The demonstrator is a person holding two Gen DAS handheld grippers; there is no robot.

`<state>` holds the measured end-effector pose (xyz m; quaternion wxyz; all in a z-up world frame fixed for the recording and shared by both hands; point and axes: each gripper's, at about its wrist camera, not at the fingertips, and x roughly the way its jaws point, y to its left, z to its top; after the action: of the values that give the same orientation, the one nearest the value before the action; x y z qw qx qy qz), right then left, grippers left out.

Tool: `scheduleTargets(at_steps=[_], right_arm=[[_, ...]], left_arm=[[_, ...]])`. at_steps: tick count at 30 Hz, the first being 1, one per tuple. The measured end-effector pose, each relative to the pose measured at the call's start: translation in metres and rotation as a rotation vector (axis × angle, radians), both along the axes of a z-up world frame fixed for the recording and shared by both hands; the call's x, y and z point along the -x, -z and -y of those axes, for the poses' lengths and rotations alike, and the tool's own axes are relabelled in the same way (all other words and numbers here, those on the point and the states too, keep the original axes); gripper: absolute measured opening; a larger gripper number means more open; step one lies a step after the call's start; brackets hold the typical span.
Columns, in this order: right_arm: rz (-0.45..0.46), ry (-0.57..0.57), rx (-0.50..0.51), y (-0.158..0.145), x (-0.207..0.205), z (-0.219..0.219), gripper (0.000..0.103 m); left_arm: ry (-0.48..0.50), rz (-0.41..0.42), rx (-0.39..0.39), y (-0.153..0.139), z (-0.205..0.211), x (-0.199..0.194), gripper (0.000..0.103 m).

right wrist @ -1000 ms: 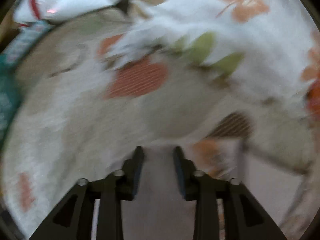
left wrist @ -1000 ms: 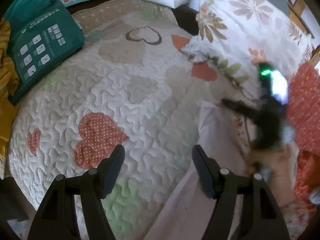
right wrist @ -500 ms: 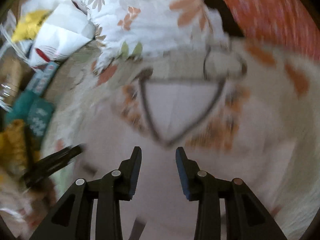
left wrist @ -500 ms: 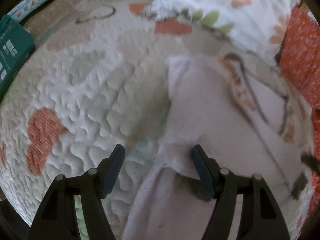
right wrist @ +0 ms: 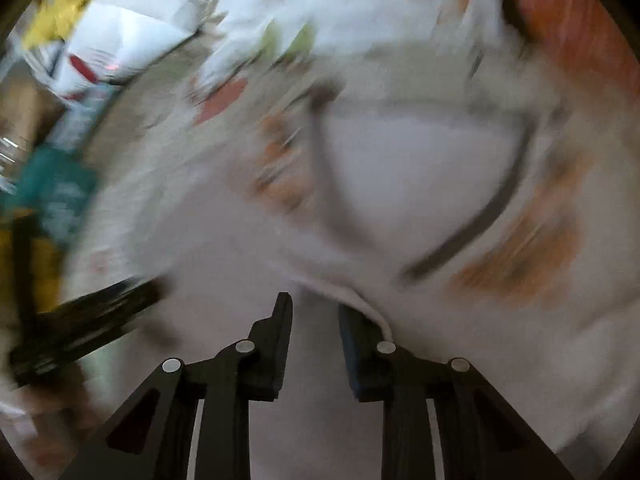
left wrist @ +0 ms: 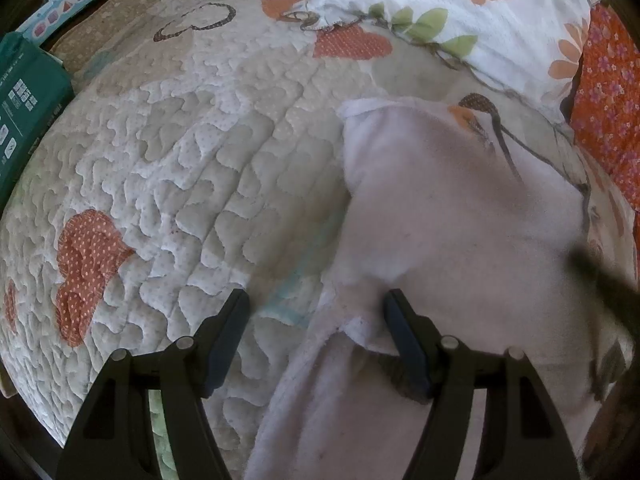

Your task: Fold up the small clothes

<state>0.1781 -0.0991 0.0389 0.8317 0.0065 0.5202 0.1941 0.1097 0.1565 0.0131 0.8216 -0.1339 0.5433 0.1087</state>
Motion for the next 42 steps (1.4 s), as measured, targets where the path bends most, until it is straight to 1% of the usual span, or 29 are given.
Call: scheduleTargets(at_steps=[1,2,3,4,6,7,8,10,11,13,15,16,17,18,20,21,22,23,24,25,26,27,29,31,33,35,37,40,42], right_arm=[[0.088,0.065,0.147,-0.007,-0.007,0.002,0.029],[0.175,0.15,0.329,-0.011,-0.016,0.006,0.041],[0.218,0.2,0.418,-0.014,-0.022,0.012,0.043],[0.23,0.237,0.436,-0.018,-0.029,0.024,0.043],[0.181,0.285,0.307,-0.029,-0.032,0.055,0.043],[0.163,0.305,0.23,-0.035,-0.028,0.071,0.043],[0.151,0.317,0.174,-0.04,-0.022,0.082,0.043],[0.117,0.308,0.064,-0.048,-0.004,0.102,0.043],[0.102,0.291,0.023,-0.049,0.005,0.106,0.043],[0.076,0.222,-0.094,-0.052,0.03,0.108,0.043],[0.051,0.143,-0.209,-0.049,0.053,0.101,0.043],[0.025,0.098,-0.256,-0.044,0.062,0.095,0.043],[-0.002,0.065,-0.276,-0.039,0.067,0.089,0.043],[-0.03,0.039,-0.266,-0.029,0.07,0.083,0.043],[-0.056,0.047,-0.127,-0.008,0.067,0.071,0.042],[-0.044,0.077,-0.026,-0.001,0.061,0.069,0.038],[0.008,0.123,0.055,-0.001,0.053,0.074,0.029],[0.071,0.179,0.114,-0.006,0.046,0.081,0.036],[0.184,0.305,0.262,-0.017,0.037,0.091,0.047],[0.253,0.4,0.366,-0.024,0.033,0.099,0.058],[0.301,0.484,0.441,-0.031,0.028,0.109,0.058],[0.298,0.506,0.442,-0.035,0.024,0.117,0.058],[0.256,0.51,0.355,-0.043,0.025,0.134,0.058],[0.251,0.517,0.3,-0.049,0.041,0.146,0.058],[0.217,0.491,0.231,-0.049,0.058,0.156,0.058],[0.149,0.464,0.13,-0.041,0.075,0.167,0.058],[0.096,0.468,0.045,-0.033,0.092,0.173,0.058],[0.026,0.472,-0.081,-0.018,0.116,0.178,0.058],[0.009,0.479,-0.104,-0.01,0.132,0.181,0.06]], left_arm=[[-0.002,-0.001,0.0,0.0,0.0,0.0,0.069],[-0.005,-0.001,0.003,0.0,-0.001,0.0,0.069],[-0.006,-0.002,0.005,0.001,0.0,0.0,0.069],[-0.006,-0.003,0.005,0.0,-0.001,0.002,0.069],[-0.005,-0.006,0.004,0.0,0.0,0.002,0.07],[-0.005,-0.006,0.004,0.0,0.0,0.002,0.07],[-0.008,-0.007,0.005,0.0,-0.001,0.002,0.071],[-0.013,-0.007,0.003,0.0,-0.001,0.002,0.071],[-0.013,-0.007,0.0,0.0,0.0,0.002,0.071],[-0.015,-0.006,-0.009,0.0,0.001,0.003,0.072],[-0.018,-0.005,-0.018,0.0,0.003,0.003,0.072],[-0.02,-0.004,-0.021,0.0,0.003,0.004,0.073],[-0.022,-0.004,-0.024,0.001,0.004,0.004,0.073],[-0.022,-0.004,-0.027,0.001,0.004,0.004,0.073],[-0.018,-0.005,-0.027,0.0,0.004,0.004,0.073],[-0.018,-0.006,-0.024,0.001,0.004,0.003,0.073],[-0.017,-0.007,-0.022,0.001,0.004,0.003,0.073],[-0.017,-0.007,-0.021,0.001,0.004,0.002,0.073],[-0.018,-0.008,-0.019,0.001,0.004,0.002,0.073],[-0.02,-0.008,-0.018,0.001,0.004,0.003,0.073],[-0.021,-0.008,-0.014,0.001,0.004,0.003,0.073],[-0.02,-0.007,-0.016,0.0,0.003,0.003,0.073],[-0.012,-0.006,-0.015,-0.001,0.004,0.004,0.073],[-0.004,0.0,-0.008,-0.005,0.003,0.007,0.073],[0.005,0.018,0.004,-0.013,0.001,0.011,0.073],[0.009,0.042,0.02,-0.021,-0.004,0.017,0.073],[0.004,0.053,0.037,-0.027,-0.014,0.023,0.073],[-0.036,0.055,0.072,-0.027,-0.037,0.036,0.073],[-0.062,0.039,0.101,-0.022,-0.053,0.044,0.074]])
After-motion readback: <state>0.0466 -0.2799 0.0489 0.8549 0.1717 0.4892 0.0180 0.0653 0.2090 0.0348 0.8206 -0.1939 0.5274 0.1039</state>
